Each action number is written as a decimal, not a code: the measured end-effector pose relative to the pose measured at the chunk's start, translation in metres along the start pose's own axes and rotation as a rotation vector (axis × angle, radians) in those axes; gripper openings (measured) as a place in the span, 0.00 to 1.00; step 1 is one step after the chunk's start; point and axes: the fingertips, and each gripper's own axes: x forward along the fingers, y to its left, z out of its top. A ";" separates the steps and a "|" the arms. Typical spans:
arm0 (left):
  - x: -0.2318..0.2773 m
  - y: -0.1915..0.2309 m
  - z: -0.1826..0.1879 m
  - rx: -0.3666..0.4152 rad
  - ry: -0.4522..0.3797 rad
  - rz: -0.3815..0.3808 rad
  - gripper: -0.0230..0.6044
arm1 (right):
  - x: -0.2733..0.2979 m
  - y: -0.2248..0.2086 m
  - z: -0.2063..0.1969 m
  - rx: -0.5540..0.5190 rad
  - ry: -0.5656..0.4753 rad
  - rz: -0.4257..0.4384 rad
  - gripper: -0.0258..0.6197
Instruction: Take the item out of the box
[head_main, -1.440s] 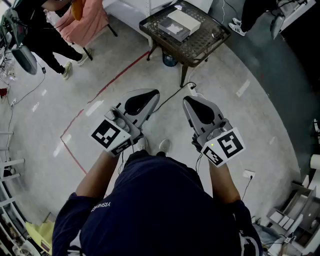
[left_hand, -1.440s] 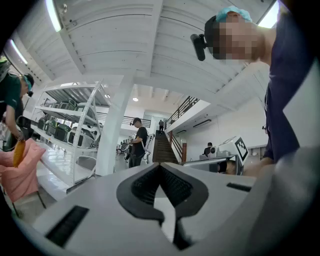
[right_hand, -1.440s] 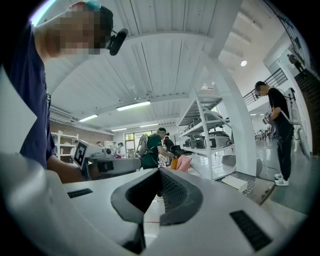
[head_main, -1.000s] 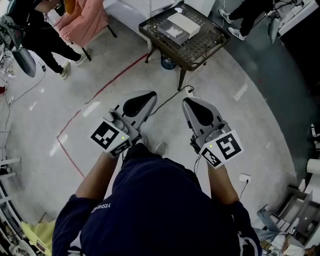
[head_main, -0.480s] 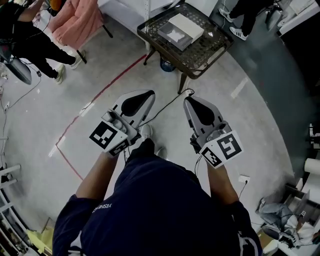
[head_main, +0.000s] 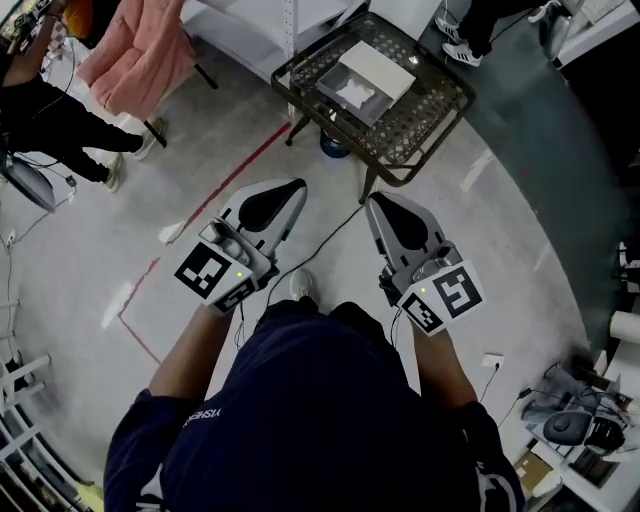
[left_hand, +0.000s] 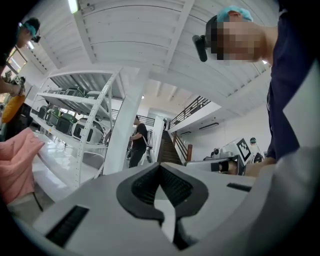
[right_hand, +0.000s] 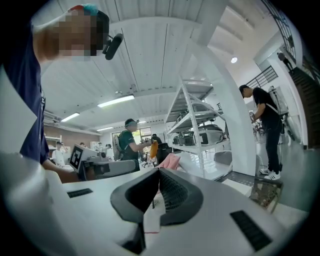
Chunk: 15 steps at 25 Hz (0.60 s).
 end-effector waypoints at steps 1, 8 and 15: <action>0.003 0.008 -0.001 -0.002 0.008 -0.005 0.04 | 0.007 -0.004 0.001 0.001 0.000 -0.007 0.07; 0.026 0.053 -0.006 -0.015 0.031 -0.024 0.04 | 0.045 -0.033 0.006 0.002 -0.003 -0.044 0.07; 0.063 0.084 -0.011 -0.011 0.042 -0.030 0.04 | 0.072 -0.077 -0.004 0.034 0.006 -0.062 0.07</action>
